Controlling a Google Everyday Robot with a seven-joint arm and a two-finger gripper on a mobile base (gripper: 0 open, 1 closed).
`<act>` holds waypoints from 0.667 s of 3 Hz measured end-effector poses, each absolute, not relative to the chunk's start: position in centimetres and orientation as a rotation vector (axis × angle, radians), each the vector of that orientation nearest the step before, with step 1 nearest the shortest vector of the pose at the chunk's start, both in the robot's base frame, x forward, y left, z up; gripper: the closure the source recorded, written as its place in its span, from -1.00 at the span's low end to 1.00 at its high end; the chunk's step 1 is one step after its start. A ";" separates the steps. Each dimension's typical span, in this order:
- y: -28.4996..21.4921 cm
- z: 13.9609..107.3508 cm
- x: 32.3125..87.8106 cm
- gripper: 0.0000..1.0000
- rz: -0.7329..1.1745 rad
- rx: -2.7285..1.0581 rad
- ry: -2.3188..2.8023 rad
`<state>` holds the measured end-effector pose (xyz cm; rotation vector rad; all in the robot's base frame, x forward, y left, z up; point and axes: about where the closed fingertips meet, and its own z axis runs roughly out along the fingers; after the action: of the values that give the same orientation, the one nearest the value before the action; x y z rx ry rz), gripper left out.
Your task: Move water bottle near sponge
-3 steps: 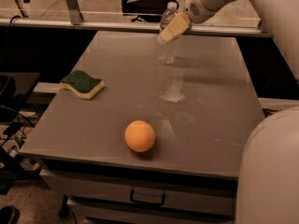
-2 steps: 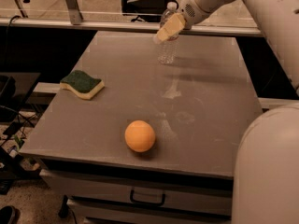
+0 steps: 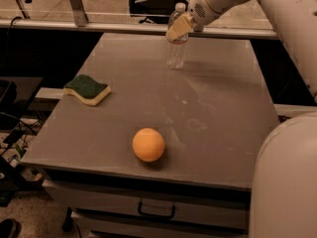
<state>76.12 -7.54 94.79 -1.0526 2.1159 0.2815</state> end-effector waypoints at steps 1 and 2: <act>-6.6 95.8 75.1 0.43 0.297 -1.085 2.082; -3.2 97.9 72.7 0.98 0.343 -1.201 1.985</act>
Offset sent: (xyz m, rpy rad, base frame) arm -0.0595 0.0612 0.0573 0.0370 -0.1027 0.2393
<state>72.70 -3.20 97.87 -1.2010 1.9848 0.3429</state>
